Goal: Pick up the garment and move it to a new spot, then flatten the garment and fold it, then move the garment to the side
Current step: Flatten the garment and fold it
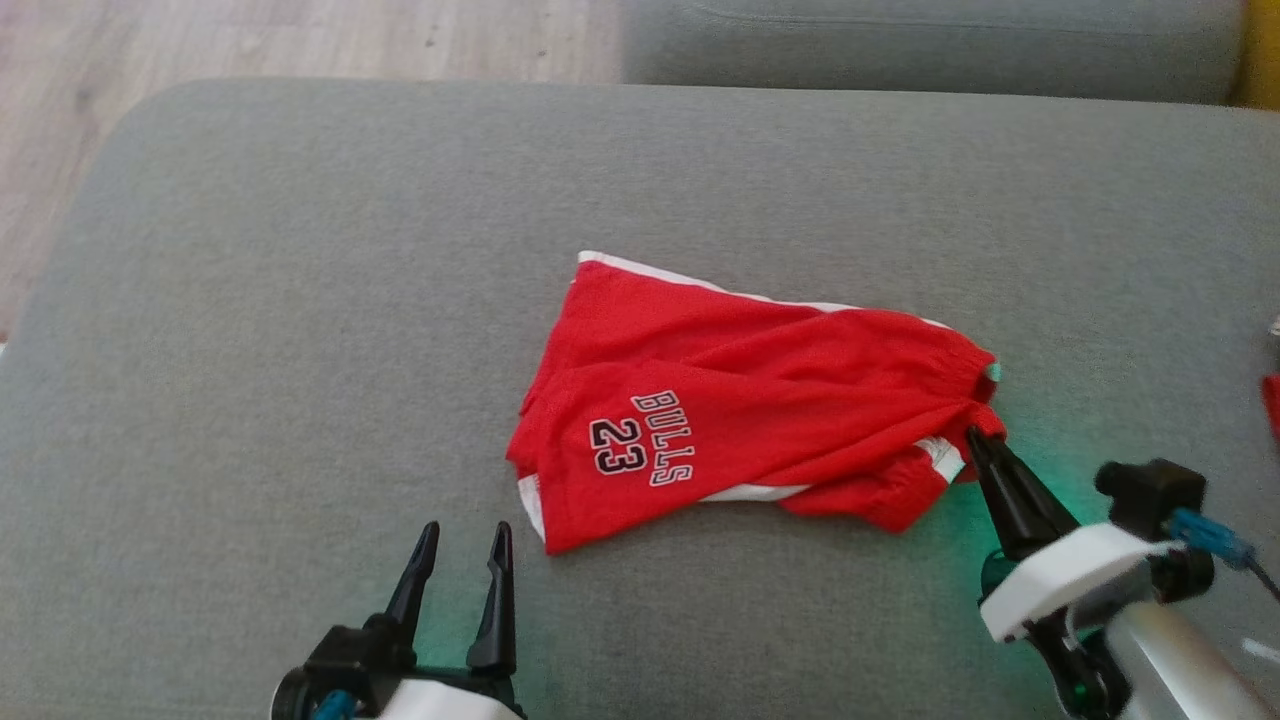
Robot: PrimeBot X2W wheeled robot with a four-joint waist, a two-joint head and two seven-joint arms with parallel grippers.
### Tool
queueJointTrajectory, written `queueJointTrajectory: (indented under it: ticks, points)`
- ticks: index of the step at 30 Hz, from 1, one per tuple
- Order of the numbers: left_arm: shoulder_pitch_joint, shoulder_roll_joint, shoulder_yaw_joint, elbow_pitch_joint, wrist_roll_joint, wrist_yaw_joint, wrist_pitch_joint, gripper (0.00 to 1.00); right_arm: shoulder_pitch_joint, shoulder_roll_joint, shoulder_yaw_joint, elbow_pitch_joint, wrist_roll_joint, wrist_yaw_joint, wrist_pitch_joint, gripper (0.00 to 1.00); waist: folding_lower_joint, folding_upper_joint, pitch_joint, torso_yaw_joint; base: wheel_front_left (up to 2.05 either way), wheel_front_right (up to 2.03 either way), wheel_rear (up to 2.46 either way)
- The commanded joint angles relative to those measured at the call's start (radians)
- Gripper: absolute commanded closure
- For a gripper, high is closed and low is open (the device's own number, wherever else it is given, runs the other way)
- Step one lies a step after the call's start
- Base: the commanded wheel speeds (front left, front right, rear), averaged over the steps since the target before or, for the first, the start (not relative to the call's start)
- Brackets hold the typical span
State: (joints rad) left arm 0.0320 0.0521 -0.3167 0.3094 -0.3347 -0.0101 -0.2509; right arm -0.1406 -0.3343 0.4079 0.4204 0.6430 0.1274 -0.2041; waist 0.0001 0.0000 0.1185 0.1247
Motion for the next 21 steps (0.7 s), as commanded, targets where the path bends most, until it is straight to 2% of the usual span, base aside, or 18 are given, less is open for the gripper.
queueJointTrajectory:
  ticks: [1,2,7,11,15,19,21]
  points:
    - [-0.036,-0.002,0.022,-0.021,0.002,-0.005,-0.011,0.0,-0.05,0.006,0.012,0.036,-0.05,0.003,0.01,0.33,-0.0001,0.0,0.004,0.02,0.0,0.0,0.0]
    - [-0.036,-0.002,0.021,-0.019,0.003,-0.006,-0.011,0.0,-0.062,0.02,0.0,0.07,-0.063,0.003,0.007,0.0,-0.0001,0.0,0.002,0.024,0.0,0.0,0.0]
    - [-0.026,-0.002,0.027,-0.015,0.007,-0.007,-0.011,0.0,-0.076,0.062,-0.056,0.168,-0.14,0.003,-0.032,0.0,-0.0001,0.0,-0.024,0.024,0.0,0.0,0.0]
    - [-0.006,-0.002,0.036,-0.018,0.005,-0.011,-0.011,0.0,-0.032,0.076,-0.132,0.142,-0.247,0.003,-0.056,0.0,-0.0001,0.0,-0.059,0.001,0.0,0.0,0.0]
    - [0.008,-0.002,0.041,-0.018,0.005,-0.017,-0.011,0.0,0.052,0.124,-0.243,-0.007,-0.402,0.003,-0.057,0.0,-0.0001,0.0,-0.086,-0.03,0.0,0.0,0.0]
    - [0.013,-0.002,0.032,-0.016,0.008,-0.029,-0.011,0.0,0.138,0.19,-0.286,-0.209,-0.508,0.003,-0.057,0.0,-0.0001,0.0,-0.098,-0.052,0.0,0.0,0.0]
    - [0.013,-0.002,0.029,-0.015,0.008,-0.032,-0.011,0.0,0.157,0.202,-0.29,-0.247,-0.525,0.003,-0.057,0.0,-0.0001,0.0,-0.099,-0.057,0.0,0.0,0.0]
